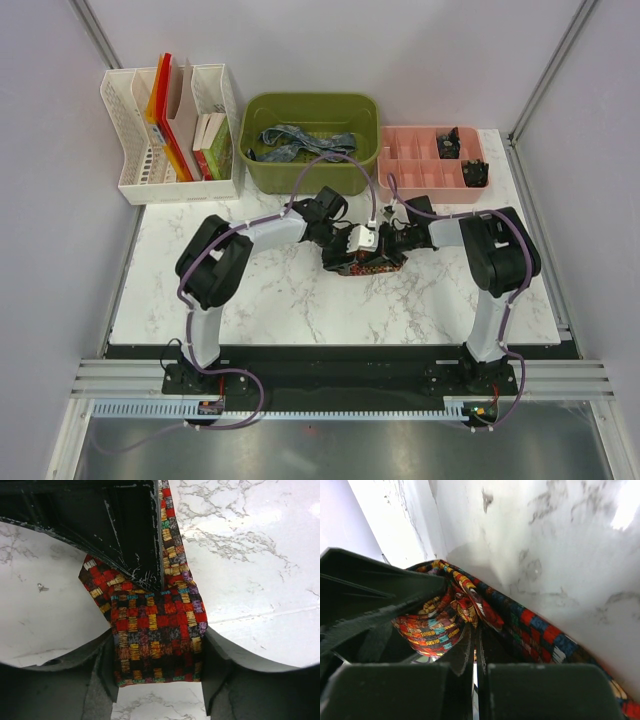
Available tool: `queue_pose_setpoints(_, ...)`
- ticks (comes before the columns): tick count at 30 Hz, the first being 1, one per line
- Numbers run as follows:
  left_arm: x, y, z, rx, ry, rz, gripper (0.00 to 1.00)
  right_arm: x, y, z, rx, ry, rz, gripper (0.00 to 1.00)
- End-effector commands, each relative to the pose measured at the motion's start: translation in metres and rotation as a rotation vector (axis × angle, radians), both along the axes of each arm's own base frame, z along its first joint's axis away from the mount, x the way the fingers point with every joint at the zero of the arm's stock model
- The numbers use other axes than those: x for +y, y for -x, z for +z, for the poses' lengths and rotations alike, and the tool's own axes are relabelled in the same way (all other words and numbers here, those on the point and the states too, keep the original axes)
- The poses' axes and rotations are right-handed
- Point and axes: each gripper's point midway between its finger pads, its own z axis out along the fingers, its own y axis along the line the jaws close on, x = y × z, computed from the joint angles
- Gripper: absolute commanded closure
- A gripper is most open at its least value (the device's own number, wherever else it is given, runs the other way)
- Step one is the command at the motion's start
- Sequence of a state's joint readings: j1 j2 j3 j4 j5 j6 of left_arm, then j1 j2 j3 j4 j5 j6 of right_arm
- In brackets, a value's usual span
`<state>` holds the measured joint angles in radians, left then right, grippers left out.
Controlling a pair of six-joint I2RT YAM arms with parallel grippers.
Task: Roll the ties
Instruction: Roll the tie at the center of the board.
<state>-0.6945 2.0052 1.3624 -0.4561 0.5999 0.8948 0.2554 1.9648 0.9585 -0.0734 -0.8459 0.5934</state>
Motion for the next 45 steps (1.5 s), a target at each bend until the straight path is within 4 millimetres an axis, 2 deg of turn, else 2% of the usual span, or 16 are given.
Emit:
queue_pose_setpoints(1, 0.005, 0.016, -0.009, 0.046, -0.042, -0.067, 0.42, -0.007, 0.002, -0.009, -0.022, 0.079, -0.037, 1.00)
queue_pose_setpoints(8, 0.011, 0.028, -0.011, 0.071, -0.070, -0.145, 0.51, 0.003, -0.004, 0.022, -0.096, 0.020, -0.018, 1.00)
queue_pose_setpoints(14, 0.013, 0.027, -0.012, 0.061, -0.079, -0.160, 0.54, 0.005, -0.007, 0.032, -0.125, 0.012, -0.006, 1.00)
queue_pose_setpoints(17, 0.014, 0.026, -0.010, 0.063, -0.079, -0.148, 0.47, 0.000, -0.008, 0.019, -0.115, 0.060, -0.004, 1.00)
queue_pose_setpoints(19, 0.013, 0.025, -0.005, 0.064, -0.071, -0.136, 0.40, -0.006, -0.006, 0.002, -0.085, 0.105, -0.011, 1.00)
queue_pose_setpoints(21, 0.011, 0.019, 0.007, 0.050, -0.041, -0.110, 0.33, -0.012, -0.003, -0.018, -0.043, 0.149, -0.020, 1.00)
queue_pose_setpoints(23, 0.011, 0.013, 0.019, 0.064, -0.009, -0.063, 0.29, -0.014, 0.000, -0.029, -0.020, 0.169, -0.022, 1.00)
queue_pose_setpoints(25, 0.011, 0.007, 0.037, 0.047, 0.032, -0.025, 0.09, -0.016, 0.001, -0.037, 0.000, 0.186, -0.028, 1.00)
queue_pose_setpoints(26, 0.016, 0.006, 0.038, 0.045, 0.037, -0.008, 0.02, -0.016, 0.001, -0.038, 0.005, 0.187, -0.031, 1.00)
queue_pose_setpoints(27, 0.015, 0.003, 0.043, 0.025, 0.056, 0.003, 0.00, -0.016, 0.001, -0.041, 0.015, 0.189, -0.033, 1.00)
queue_pose_setpoints(28, 0.018, 0.001, 0.052, -0.004, 0.070, 0.015, 0.00, -0.016, 0.001, -0.041, 0.018, 0.189, -0.034, 1.00)
queue_pose_setpoints(29, 0.024, 0.006, 0.047, 0.001, 0.061, 0.027, 0.00, -0.016, 0.001, -0.042, 0.021, 0.192, -0.036, 1.00)
queue_pose_setpoints(31, 0.025, 0.000, 0.054, -0.056, 0.083, 0.048, 0.00, -0.016, 0.002, -0.043, 0.024, 0.193, -0.035, 1.00)
queue_pose_setpoints(33, 0.028, 0.003, 0.048, -0.051, 0.082, 0.071, 0.00, -0.017, 0.005, -0.045, 0.034, 0.195, -0.038, 1.00)
queue_pose_setpoints(41, 0.018, -0.006, 0.037, -0.046, 0.096, 0.109, 0.04, -0.009, 0.008, -0.042, 0.041, 0.169, -0.034, 1.00)
queue_pose_setpoints(45, 0.012, -0.005, 0.033, -0.049, 0.089, 0.087, 0.13, -0.008, 0.008, -0.043, 0.048, 0.163, -0.034, 1.00)
